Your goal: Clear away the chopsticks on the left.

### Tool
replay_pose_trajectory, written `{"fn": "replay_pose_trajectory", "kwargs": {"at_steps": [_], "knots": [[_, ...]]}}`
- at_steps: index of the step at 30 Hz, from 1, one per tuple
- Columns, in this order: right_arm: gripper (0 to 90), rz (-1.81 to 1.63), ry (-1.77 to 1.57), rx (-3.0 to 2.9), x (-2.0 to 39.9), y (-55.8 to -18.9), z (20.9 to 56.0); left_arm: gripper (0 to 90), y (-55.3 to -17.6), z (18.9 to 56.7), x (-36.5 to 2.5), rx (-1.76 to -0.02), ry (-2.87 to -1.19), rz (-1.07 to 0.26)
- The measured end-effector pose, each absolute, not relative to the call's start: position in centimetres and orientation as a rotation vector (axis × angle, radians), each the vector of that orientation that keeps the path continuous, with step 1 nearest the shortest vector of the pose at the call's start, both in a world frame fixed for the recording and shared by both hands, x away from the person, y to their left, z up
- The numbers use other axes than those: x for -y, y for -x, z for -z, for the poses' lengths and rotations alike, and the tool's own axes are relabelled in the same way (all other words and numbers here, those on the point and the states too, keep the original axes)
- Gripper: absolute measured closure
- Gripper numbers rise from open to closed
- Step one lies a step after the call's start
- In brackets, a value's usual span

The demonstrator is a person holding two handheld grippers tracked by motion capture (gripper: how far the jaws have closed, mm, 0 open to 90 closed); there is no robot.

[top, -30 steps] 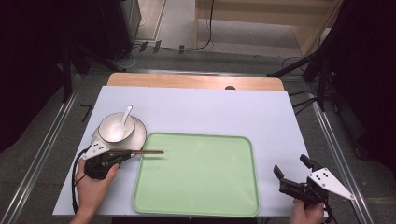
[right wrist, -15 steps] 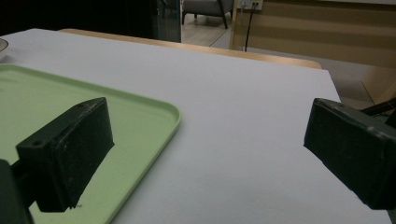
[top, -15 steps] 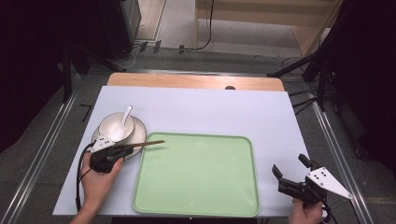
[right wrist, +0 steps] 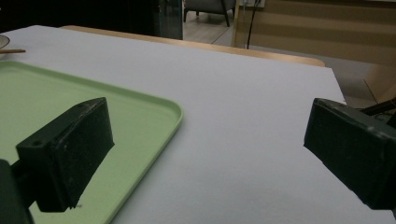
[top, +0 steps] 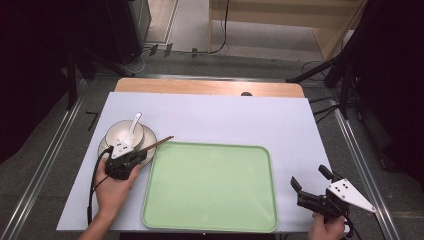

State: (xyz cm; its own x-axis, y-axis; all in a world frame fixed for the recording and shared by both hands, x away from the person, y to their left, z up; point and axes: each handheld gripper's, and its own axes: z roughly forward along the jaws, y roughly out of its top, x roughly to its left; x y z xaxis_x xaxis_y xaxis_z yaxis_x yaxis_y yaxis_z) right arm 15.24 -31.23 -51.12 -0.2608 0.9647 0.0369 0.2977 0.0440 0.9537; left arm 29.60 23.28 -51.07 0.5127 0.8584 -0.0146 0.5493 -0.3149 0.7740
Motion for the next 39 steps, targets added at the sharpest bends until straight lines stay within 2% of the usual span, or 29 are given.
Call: {"fn": "replay_pose_trajectory", "kwargs": {"at_steps": [6, 8, 9, 11, 14, 19, 24, 39], "knots": [[1.3, -1.239, -1.292, -1.649, 31.1, -15.3, 51.1, 86.4, -29.5, 50.8, -24.0, -1.125, -2.012, -0.486], [2.4, -1.242, -1.289, -1.644, 31.2, -15.2, 51.1, 81.9, -29.1, 50.3, -25.2, -1.084, -1.988, -0.443], [3.2, -1.242, -1.291, -1.642, 31.3, -15.2, 51.1, 79.7, -28.6, 49.7, -26.7, -1.037, -1.972, -0.378], [5.8, -1.245, -1.296, -1.639, 31.4, -15.2, 51.1, 76.3, -28.3, 49.4, -27.5, -1.016, -1.971, -0.354], [12.9, -1.244, -1.298, -1.639, 31.6, -15.2, 51.1, 73.8, -27.7, 48.3, -30.8, -0.992, -1.963, -0.32], [12.7, -1.244, -1.289, -1.65, 31.3, -15.3, 51.1, 74.3, -27.6, 47.9, -33.1, -0.994, -1.971, -0.309], [12.7, -1.243, -1.291, -1.65, 31.2, -15.5, 51.1, 74.3, -27.9, 48.7, -32.6, -1.005, -2.057, -0.35], [12.7, -1.244, -1.289, -1.644, 31.5, -15.3, 51.1, 76.8, -27.8, 48.9, -31.8, -0.98, -2.113, -0.352]]}}
